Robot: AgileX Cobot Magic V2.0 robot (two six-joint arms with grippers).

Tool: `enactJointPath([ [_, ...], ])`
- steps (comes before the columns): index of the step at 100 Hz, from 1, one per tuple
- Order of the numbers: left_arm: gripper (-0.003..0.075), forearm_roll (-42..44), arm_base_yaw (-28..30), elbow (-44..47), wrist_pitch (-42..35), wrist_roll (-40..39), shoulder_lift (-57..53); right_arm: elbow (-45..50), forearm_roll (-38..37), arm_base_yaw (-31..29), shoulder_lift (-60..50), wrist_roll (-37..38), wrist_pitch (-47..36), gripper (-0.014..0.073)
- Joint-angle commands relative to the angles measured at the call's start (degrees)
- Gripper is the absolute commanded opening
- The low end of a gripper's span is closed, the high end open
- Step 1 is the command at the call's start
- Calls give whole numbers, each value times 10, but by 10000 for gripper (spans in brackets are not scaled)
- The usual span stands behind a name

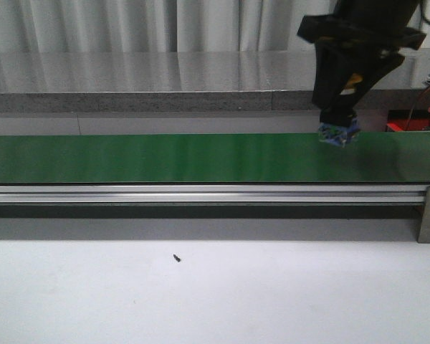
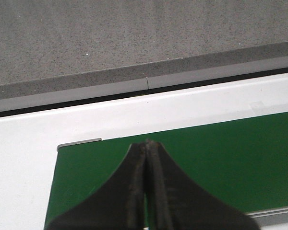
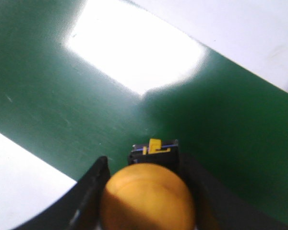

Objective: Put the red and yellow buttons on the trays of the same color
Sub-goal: 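Grasp the second yellow button on the belt with the right gripper, then place the yellow button on the yellow tray and release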

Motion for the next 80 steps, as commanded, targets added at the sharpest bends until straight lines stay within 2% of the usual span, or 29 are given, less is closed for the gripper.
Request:
enactJointPath([
  [1, -20, -11, 0, -15, -39, -2, -6, -15, 3, -27, -60, 1, 7, 294],
  [28, -20, -11, 0, -15, -39, -2, -6, -13, 3, -158, -131, 1, 80, 294],
  [46, -20, -11, 0, -15, -37, -2, -6, 35, 3, -275, -178, -3, 73, 294],
  [64, -20, -11, 0, -15, -35, -2, -6, 126, 12, -393, -196, -10, 4, 294],
  [80, -20, -11, 0, -15, -35, -2, -6, 199, 53, -452, -196, -19, -70, 294],
])
